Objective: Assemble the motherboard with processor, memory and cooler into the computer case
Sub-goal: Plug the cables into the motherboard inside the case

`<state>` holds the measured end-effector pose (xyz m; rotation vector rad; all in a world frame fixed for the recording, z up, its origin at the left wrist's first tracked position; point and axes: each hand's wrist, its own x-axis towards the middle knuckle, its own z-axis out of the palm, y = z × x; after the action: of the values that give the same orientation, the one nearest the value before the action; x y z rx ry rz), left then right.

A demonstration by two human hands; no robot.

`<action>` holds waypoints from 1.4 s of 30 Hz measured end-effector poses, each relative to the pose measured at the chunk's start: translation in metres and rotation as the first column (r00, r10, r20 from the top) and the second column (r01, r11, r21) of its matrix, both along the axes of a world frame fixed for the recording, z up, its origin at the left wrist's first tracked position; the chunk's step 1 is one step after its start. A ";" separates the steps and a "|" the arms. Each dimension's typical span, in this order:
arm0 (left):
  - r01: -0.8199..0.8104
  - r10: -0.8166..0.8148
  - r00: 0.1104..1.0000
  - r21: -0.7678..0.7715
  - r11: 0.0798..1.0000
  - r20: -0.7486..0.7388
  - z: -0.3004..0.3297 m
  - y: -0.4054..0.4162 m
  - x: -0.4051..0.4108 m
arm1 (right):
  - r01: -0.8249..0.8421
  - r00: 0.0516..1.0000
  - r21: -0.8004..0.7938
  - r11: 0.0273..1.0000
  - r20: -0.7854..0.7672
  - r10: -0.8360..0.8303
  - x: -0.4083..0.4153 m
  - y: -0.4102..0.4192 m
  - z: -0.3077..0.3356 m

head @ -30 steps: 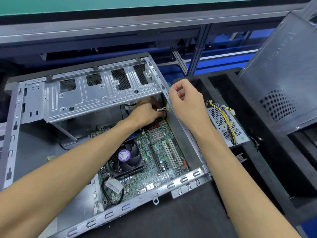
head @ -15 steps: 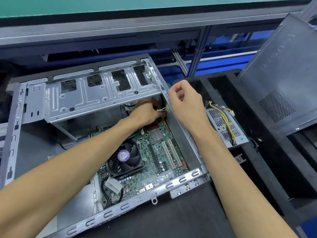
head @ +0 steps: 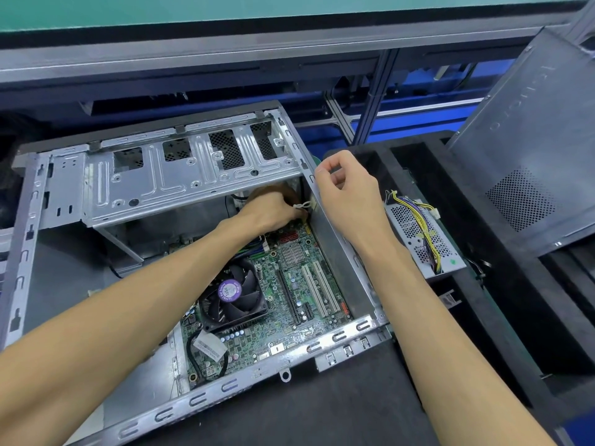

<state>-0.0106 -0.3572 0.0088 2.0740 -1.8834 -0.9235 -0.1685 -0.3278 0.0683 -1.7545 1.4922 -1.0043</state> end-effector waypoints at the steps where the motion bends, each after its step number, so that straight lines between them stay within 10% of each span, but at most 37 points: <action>1: -0.002 0.002 1.000 0.005 1.000 -0.007 -0.001 0.000 0.000 | -0.001 1.000 -0.001 1.000 0.003 0.001 0.000 0.000 0.000; 42: -0.021 0.021 1.000 -0.018 1.000 0.011 0.002 0.004 -0.003 | 0.001 1.000 0.021 1.000 0.023 -0.002 0.000 0.001 0.001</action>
<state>-0.0140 -0.3535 0.0110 2.0894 -1.8650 -0.8887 -0.1688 -0.3272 0.0693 -1.7212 1.4847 -1.0030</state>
